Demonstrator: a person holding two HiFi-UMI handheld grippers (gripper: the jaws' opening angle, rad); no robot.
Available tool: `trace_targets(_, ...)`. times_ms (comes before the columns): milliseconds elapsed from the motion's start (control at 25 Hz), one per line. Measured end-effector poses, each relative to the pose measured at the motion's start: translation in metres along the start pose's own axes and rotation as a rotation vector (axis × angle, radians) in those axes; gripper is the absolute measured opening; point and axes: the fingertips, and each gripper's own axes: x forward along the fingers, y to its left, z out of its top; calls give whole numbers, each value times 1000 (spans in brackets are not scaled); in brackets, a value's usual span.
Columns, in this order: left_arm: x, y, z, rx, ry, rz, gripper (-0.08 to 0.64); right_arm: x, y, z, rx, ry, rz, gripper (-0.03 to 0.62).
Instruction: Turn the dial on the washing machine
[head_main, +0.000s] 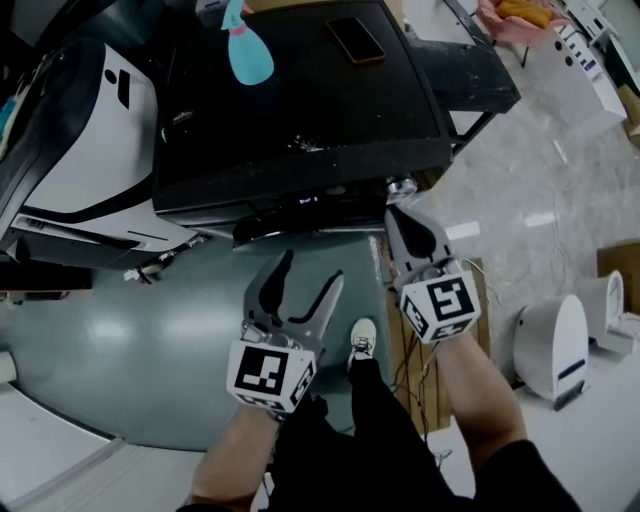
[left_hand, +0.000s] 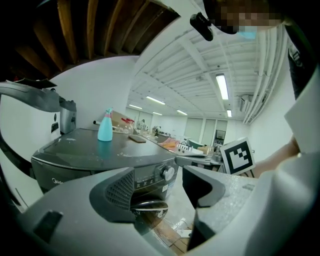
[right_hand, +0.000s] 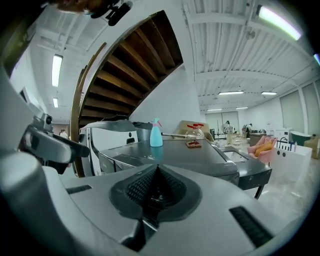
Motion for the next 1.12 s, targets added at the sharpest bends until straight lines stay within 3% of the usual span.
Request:
trace_targets(160, -29, 7, 20, 23, 6, 7, 187, -15, 30, 29, 52, -18, 19, -2)
trace_targets(320, -61, 13, 41, 44, -14, 6, 13, -35, 61, 61, 67, -41, 8, -3)
trace_targets(680, -126, 23, 61, 85, -49, -105, 5, -74, 137, 102, 45, -48, -52, -3)
trace_targets(1120, -200, 20, 56, 134, -55, -297, 5, -135, 216, 107, 35, -55, -199, -3)
